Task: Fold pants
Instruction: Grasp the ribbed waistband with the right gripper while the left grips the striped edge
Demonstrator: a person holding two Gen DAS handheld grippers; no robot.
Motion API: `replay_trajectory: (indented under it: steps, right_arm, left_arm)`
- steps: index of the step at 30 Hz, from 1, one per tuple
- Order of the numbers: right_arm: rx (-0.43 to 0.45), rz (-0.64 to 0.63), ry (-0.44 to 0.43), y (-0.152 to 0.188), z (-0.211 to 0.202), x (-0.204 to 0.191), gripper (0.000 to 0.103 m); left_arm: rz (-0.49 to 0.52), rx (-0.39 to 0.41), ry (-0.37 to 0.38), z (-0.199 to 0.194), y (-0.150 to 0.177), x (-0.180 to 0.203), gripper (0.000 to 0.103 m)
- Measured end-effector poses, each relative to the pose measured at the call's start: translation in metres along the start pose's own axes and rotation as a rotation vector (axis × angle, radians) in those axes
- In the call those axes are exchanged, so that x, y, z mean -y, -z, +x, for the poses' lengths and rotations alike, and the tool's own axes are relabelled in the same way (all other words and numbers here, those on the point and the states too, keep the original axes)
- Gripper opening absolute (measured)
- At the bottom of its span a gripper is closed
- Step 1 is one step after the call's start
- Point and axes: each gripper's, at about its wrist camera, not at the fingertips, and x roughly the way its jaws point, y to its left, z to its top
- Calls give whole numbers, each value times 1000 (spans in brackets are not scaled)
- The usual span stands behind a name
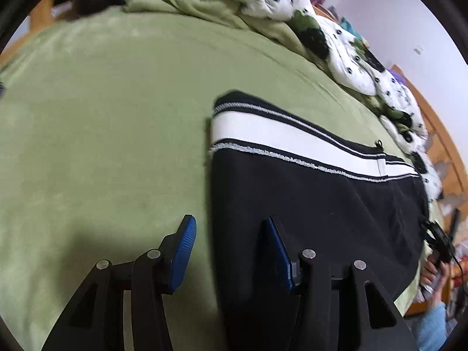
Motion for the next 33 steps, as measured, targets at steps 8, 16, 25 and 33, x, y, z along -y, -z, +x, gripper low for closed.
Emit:
replay_trajectory:
  steps: [8, 16, 25, 33]
  right_arm:
    - [-9, 140, -45, -43, 39, 18, 65]
    - [165, -5, 2, -68, -32, -49, 26]
    - [294, -126, -192, -94, -120, -174, 23]
    - [100, -138, -284, -53, -28, -206, 25]
  left_arm:
    - [-48, -30, 142, 28, -27, -6, 42]
    - [-32, 83, 73, -15, -40, 33, 10]
    - [14, 200, 54, -99, -79, 16, 10]
    - [-63, 132, -184, -97, -95, -91, 12]
